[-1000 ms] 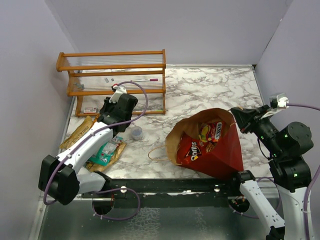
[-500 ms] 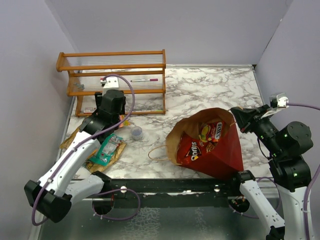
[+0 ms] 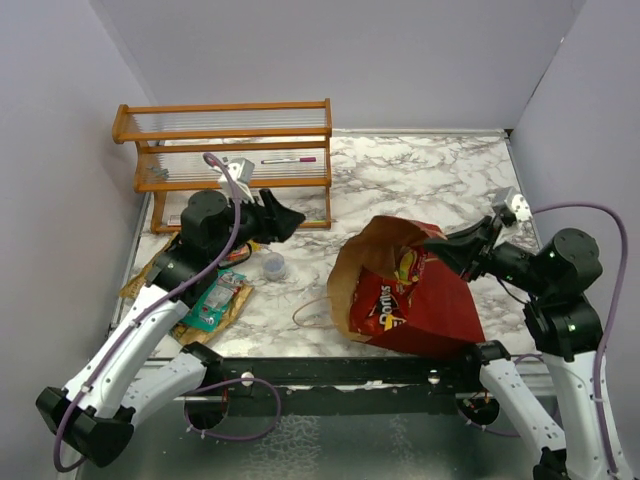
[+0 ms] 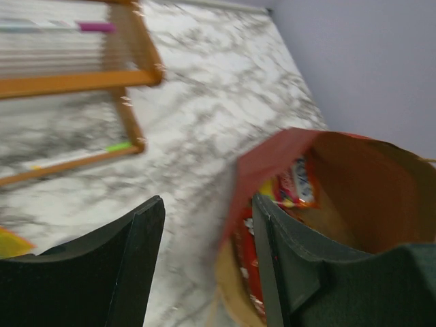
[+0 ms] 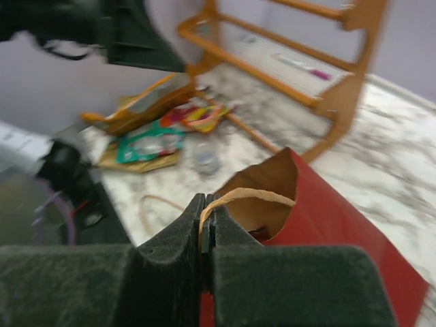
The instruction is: Take the snacks out of the paper bag
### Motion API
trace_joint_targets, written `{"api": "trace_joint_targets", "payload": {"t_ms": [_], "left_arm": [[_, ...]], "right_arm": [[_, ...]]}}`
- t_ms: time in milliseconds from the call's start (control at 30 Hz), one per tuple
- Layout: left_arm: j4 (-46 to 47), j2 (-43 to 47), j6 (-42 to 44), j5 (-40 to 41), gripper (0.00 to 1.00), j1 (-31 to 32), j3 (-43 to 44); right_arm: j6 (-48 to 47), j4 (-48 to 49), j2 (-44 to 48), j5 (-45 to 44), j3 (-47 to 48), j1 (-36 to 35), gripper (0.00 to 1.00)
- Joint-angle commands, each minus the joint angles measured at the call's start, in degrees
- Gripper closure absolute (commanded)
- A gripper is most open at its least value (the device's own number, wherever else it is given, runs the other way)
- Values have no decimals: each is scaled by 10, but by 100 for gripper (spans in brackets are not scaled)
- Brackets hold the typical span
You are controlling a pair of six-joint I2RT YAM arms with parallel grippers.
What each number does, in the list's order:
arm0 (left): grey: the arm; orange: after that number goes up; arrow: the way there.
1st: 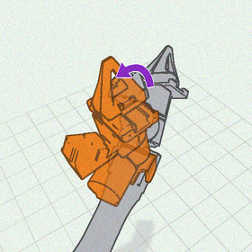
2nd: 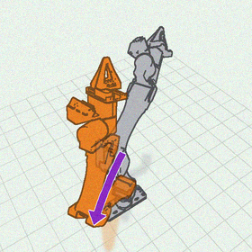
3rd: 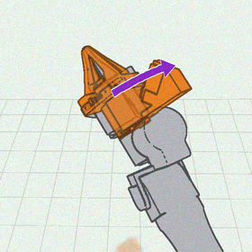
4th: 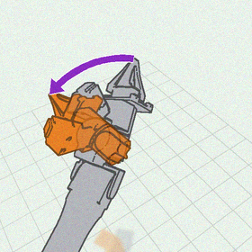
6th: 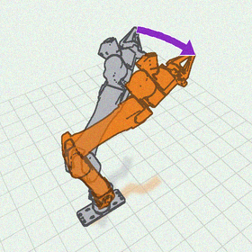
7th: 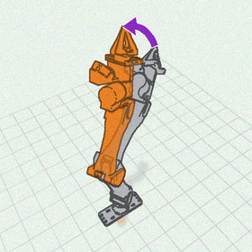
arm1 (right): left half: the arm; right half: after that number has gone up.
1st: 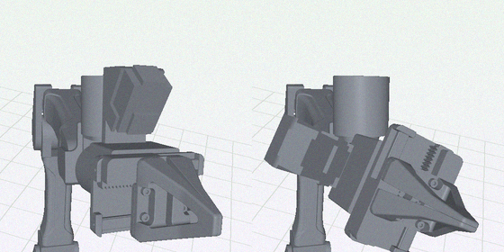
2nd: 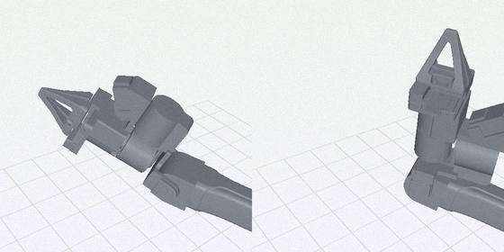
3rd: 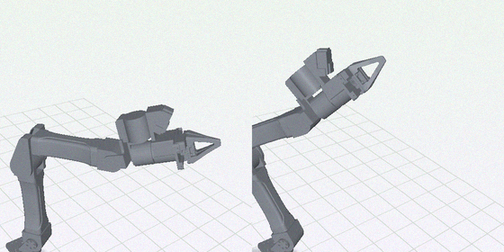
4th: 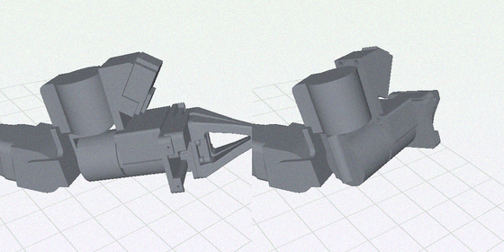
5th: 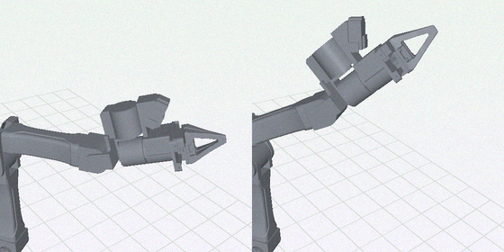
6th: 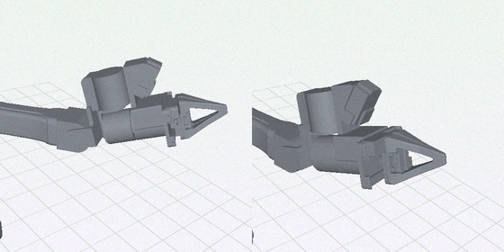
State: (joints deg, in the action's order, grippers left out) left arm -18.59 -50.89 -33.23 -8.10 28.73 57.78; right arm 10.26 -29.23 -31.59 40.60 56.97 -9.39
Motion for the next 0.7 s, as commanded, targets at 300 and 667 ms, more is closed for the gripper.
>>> {"api": "trace_joint_targets", "payload": {"t_ms": [300, 667], "left_arm": [[140, 77, -123, -33, 43, 231, -163], [4, -134, -207, 305, 45, 465, -105]], "right_arm": [[5, -11, -30, 289, -38, -12, 98], [-9, -34, -3, 198, -15, -12, 98]]}}
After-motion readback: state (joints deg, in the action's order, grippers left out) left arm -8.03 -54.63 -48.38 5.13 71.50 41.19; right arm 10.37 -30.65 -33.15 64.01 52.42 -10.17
